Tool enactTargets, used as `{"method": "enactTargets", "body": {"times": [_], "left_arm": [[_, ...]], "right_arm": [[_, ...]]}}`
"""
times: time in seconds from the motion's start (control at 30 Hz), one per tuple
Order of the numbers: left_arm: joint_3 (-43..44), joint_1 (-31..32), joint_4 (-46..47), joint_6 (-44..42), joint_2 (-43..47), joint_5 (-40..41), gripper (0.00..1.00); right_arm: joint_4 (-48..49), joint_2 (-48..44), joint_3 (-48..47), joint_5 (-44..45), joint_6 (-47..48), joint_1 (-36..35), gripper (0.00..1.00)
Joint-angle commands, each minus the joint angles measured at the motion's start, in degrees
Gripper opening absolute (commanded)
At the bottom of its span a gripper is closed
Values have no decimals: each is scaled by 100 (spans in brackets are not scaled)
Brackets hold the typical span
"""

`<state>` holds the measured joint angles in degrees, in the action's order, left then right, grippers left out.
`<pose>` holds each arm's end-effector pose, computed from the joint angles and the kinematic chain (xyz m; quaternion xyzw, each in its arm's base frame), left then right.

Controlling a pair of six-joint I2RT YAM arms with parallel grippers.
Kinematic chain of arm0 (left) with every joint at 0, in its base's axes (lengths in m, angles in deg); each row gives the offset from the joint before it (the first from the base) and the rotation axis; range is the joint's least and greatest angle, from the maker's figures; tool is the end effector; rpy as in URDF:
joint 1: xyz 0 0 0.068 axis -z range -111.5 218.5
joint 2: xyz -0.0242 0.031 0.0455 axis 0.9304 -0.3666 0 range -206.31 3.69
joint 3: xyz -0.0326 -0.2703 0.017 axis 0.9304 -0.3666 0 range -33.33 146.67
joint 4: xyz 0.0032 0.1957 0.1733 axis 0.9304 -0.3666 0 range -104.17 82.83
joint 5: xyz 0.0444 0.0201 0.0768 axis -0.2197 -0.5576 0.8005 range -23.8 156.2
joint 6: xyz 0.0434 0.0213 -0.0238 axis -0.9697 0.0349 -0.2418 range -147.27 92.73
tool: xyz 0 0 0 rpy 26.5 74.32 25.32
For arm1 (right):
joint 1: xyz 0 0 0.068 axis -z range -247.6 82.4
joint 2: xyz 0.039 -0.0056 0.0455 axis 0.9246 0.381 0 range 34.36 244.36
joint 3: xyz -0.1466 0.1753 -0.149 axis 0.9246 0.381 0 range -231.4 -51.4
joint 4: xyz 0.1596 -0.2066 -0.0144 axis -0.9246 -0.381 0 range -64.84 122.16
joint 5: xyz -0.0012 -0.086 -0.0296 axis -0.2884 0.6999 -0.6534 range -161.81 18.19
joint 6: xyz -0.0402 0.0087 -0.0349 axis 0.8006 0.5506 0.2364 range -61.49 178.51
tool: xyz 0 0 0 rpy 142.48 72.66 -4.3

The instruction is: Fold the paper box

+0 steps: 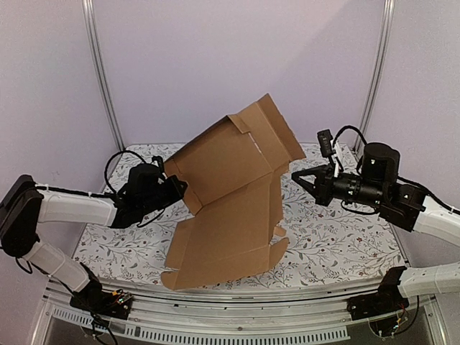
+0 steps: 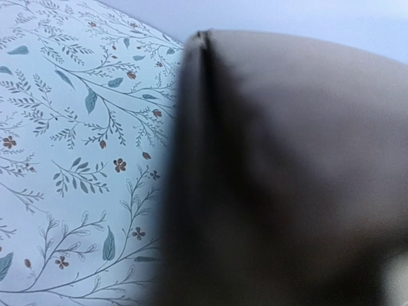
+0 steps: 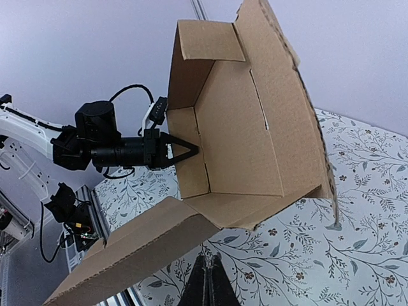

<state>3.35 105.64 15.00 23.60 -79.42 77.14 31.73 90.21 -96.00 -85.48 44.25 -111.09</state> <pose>0.2432 -0.1758 0.1947 -0.1513 0.8239 -0.3178 0.4443 0.1612 0.1647 0.3211 -0.2670 0.7260 0.3836 0.5045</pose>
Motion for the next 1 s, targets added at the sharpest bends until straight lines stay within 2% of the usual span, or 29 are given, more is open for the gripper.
{"method": "enactTargets", "body": {"times": [0.0,0.4,0.97], "left_arm": [[-41,-143,283,213,260,-609,0],[-20,-155,435,343,400,-1248,0],[-72,-155,493,283,506,-1318,0]], "right_arm": [[-73,-121,186,-192,196,-20,0],[1511,253,173,-547,-460,-23,0],[2455,979,-239,-644,-906,-174,0]]}}
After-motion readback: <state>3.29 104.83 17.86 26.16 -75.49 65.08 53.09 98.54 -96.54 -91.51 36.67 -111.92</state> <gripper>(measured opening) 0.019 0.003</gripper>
